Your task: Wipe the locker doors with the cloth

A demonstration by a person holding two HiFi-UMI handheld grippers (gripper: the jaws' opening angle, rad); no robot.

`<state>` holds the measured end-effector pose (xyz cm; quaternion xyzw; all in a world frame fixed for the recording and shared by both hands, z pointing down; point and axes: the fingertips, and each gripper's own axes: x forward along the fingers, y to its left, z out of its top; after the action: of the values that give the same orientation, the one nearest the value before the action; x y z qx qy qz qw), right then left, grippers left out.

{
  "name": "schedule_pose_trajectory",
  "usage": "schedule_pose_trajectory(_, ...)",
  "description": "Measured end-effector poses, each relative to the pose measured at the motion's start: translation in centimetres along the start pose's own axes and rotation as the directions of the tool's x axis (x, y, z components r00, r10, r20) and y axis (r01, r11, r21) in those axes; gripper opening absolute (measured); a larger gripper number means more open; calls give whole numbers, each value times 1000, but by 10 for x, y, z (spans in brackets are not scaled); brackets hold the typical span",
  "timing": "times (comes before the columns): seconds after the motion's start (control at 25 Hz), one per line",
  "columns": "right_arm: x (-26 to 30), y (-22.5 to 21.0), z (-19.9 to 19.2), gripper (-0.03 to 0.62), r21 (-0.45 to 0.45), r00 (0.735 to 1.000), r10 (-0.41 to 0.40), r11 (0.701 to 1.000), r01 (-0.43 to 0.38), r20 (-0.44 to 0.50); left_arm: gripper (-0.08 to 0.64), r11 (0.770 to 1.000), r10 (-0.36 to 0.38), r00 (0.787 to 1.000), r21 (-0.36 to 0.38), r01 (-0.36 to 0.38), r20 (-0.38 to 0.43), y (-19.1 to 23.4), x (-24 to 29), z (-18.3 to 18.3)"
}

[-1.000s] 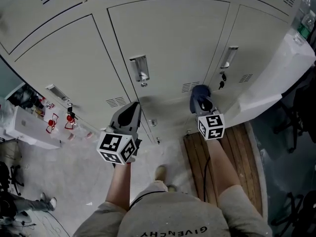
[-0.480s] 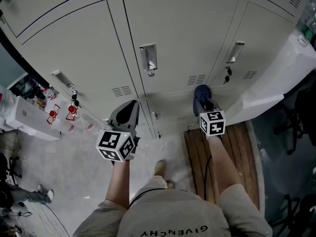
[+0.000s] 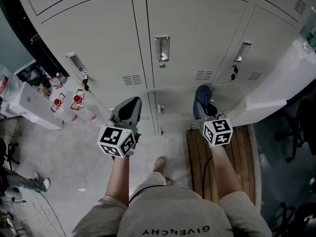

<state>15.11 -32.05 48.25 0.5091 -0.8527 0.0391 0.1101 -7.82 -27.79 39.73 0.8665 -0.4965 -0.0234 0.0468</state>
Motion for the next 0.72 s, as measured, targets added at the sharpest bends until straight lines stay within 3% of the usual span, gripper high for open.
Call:
schedule_pose_trajectory(0.24,-23,33,35,57,-60,993,57,997,-51,104,-2,999,42,999,30,-42,18,3,-29,-1)
schedule_pose_trajectory(0.72,-70,62,62,57,-48,974,107,994,-100,199,-2,995,95,994,7,-95,49,0,-73,-7)
